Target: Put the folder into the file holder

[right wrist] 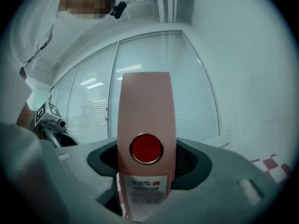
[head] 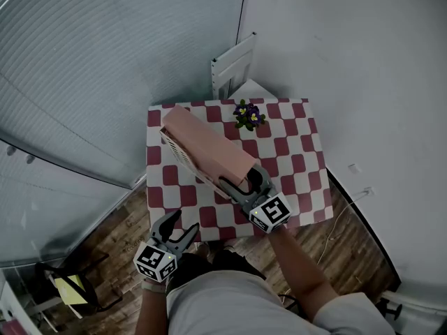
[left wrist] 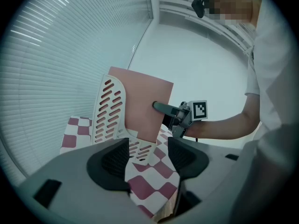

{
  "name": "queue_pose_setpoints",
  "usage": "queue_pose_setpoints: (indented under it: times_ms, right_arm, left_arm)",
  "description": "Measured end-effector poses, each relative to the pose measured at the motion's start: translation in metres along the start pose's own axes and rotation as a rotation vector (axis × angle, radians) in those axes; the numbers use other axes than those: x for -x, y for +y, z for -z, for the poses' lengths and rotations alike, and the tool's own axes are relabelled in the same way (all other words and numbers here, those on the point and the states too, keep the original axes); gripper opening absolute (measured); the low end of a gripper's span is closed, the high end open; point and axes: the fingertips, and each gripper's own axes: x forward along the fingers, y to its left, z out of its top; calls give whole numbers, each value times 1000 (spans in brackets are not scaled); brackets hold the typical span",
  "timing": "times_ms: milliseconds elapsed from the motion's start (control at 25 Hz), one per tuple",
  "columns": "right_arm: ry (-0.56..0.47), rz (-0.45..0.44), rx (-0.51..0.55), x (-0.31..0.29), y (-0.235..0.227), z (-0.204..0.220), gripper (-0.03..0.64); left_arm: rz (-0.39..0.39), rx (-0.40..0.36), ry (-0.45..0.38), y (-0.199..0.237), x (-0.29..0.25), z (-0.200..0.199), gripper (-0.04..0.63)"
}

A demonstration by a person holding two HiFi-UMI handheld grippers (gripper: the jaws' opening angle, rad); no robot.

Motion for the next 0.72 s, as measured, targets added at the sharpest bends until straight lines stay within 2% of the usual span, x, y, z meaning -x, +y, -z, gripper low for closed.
queue_pose_setpoints:
  times_ms: [200, 360, 720]
  right_arm:
    - [9, 23, -18, 2, -2, 21, 276]
    - [10, 15, 1, 1, 2, 24, 281]
    - [10, 49, -57, 3, 1, 31, 314]
  left_arm:
    - [-1, 8, 7, -1, 0, 5, 239]
    - [3, 12, 13, -2, 0, 8, 239]
    - [31, 12, 29, -5, -6, 14, 239]
